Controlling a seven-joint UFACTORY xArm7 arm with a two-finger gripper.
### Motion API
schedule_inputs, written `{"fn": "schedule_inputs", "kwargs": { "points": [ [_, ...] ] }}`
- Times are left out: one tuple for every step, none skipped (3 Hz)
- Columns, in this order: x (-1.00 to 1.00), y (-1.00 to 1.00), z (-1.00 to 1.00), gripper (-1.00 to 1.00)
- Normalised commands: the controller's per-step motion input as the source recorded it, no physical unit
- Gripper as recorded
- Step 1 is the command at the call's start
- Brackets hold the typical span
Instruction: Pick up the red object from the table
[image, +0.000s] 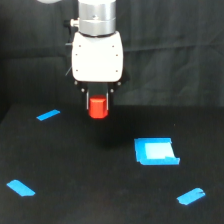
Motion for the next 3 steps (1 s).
{"fn": "schedule_inputs", "kwargs": {
  "points": [
    [0.03, -0.03, 0.82, -0.96],
    [0.01, -0.03, 0.62, -0.96],
    [0.00, -0.03, 0.42, -0.97]
  ]
}}
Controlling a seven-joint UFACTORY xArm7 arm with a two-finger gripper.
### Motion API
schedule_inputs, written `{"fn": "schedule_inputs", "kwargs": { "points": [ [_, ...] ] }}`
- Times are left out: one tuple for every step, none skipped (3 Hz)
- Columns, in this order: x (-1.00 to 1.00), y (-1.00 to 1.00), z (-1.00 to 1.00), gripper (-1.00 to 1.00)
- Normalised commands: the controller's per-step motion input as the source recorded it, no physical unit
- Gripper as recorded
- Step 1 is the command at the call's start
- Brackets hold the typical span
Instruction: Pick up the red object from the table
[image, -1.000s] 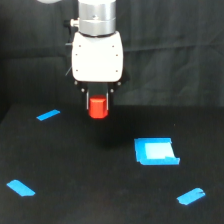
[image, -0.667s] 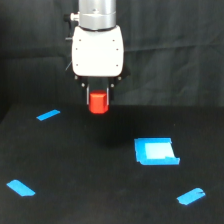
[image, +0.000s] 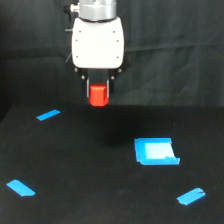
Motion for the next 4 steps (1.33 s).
{"fn": "schedule_inputs", "kwargs": {
  "points": [
    [-0.02, -0.03, 0.28, -0.97],
    [-0.02, -0.02, 0.15, -0.97],
    [-0.02, -0.02, 0.10, -0.96],
    [-0.02, -0.02, 0.08, -0.96]
  ]
}}
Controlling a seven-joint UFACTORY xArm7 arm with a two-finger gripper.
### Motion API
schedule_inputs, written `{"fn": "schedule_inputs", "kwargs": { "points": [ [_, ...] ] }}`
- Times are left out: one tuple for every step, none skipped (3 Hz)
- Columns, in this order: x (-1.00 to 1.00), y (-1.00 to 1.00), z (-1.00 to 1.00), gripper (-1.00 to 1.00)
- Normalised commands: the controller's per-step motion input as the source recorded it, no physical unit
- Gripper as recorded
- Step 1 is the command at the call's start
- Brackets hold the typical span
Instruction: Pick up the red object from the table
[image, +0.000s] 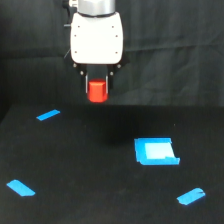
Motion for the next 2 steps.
{"fn": "schedule_inputs", "kwargs": {
  "points": [
    [-0.02, -0.01, 0.08, -0.95],
    [-0.02, -0.01, 0.08, -0.95]
  ]
}}
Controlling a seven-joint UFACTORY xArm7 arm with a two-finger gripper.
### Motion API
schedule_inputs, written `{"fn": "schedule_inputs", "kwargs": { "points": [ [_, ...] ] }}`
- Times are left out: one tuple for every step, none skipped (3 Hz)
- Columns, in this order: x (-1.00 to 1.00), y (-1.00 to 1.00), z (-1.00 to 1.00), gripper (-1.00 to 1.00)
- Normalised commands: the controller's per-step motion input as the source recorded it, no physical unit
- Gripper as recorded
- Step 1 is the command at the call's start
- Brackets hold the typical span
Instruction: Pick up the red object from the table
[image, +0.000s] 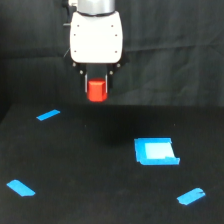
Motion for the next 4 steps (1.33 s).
{"fn": "schedule_inputs", "kwargs": {
  "points": [
    [-0.02, -0.01, 0.07, -0.95],
    [-0.01, -0.01, 0.08, -0.94],
    [-0.02, -0.01, 0.07, -0.94],
    [-0.01, -0.01, 0.07, -0.94]
  ]
}}
